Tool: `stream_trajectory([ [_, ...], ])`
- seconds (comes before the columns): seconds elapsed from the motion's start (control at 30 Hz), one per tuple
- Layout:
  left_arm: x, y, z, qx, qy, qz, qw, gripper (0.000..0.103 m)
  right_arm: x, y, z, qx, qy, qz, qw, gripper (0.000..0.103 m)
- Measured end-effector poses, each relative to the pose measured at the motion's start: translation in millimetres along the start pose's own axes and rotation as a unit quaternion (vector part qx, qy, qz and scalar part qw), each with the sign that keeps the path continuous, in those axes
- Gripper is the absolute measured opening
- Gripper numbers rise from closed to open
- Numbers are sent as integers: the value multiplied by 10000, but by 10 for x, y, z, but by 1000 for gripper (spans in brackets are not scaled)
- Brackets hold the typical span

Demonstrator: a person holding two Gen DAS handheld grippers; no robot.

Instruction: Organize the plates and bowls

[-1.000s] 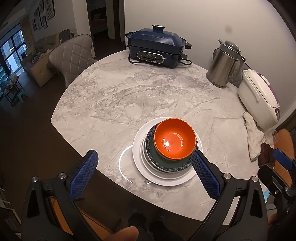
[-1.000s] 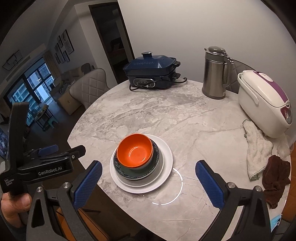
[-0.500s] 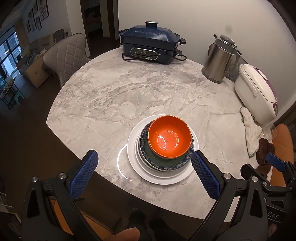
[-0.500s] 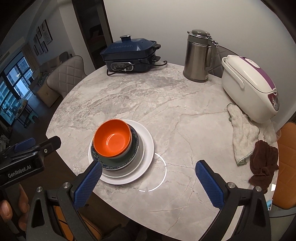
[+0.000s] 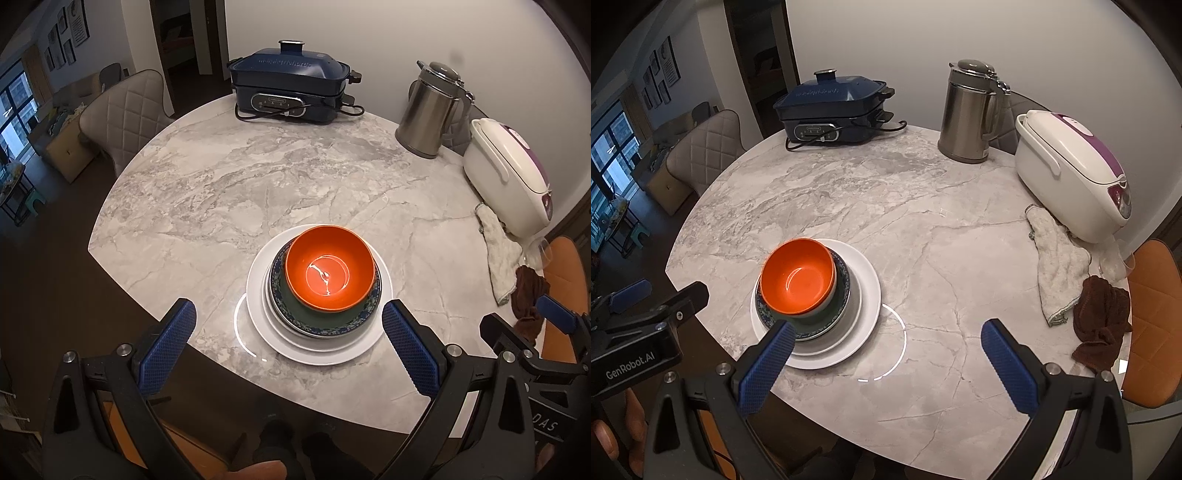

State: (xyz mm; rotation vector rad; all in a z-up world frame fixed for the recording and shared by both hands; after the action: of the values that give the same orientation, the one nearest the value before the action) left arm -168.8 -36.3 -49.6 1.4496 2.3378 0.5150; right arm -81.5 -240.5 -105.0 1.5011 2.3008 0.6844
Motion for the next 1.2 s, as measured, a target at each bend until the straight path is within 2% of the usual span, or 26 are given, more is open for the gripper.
stream_trajectory([
  [1.2, 6, 41, 134, 90, -62, 130, 9999, 102, -3, 24, 61, 43, -6, 7, 10000, 103],
])
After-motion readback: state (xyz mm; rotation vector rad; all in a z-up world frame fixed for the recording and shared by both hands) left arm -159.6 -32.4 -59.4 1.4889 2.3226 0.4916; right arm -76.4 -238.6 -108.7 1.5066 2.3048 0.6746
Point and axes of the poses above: each gripper's, at about its wrist camera, not at the fingertips, and z roughly the way its jaws point, x to its left, y to its top, the point moved 3 cm from there along z, roughly the way its jaws point, and after that the axes turned 6 degrees about -z, right-handed, at the moved point
